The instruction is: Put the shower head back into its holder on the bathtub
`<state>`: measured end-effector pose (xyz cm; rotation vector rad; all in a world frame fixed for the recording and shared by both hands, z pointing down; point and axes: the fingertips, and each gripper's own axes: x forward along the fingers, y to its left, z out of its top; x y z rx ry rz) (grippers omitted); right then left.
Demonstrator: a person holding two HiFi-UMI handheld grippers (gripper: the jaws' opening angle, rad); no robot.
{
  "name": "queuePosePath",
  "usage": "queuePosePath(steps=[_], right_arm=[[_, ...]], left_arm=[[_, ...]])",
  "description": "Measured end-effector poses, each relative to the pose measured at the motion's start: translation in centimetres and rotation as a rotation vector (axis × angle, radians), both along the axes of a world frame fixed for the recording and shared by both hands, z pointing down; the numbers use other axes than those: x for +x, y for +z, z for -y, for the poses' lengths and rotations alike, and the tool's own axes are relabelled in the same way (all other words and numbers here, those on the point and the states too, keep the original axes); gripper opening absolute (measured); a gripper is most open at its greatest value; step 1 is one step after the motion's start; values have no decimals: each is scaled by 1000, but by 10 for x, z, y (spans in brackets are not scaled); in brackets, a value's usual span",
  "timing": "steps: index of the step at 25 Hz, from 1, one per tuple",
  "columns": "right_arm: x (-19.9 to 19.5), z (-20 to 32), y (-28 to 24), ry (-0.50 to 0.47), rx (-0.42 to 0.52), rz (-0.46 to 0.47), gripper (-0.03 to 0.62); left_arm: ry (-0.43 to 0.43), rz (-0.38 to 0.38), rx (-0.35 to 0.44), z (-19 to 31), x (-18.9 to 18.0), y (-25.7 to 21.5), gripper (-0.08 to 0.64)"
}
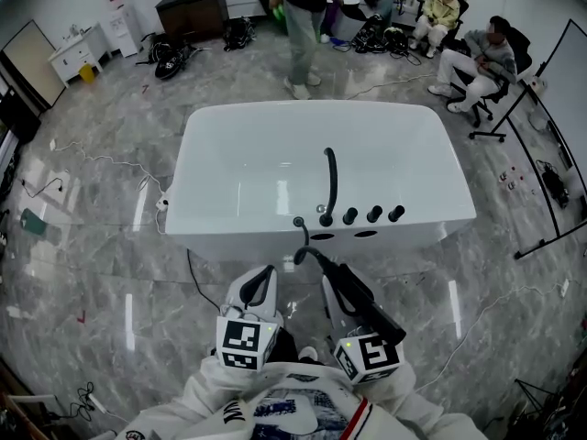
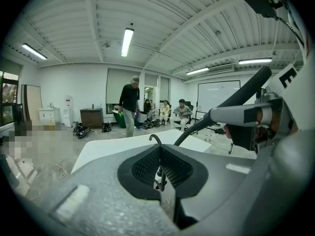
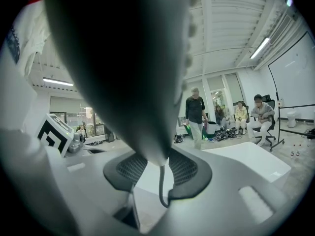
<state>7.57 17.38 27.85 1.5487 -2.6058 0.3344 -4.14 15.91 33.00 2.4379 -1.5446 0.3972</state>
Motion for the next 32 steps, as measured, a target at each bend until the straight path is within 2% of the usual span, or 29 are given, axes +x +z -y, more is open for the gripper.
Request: queuePosePath(steps=[11, 19, 32], right_arm=[[-36, 39, -14, 13, 22, -12, 138], [-72, 67, -45, 4, 78, -33, 138], [-92, 94, -59, 36, 113, -35, 138]], left_arm=[[38, -18, -28, 42, -26, 11, 0], [59, -37, -1, 75, -52, -4, 0], [80, -60, 48, 116, -67, -30, 0]])
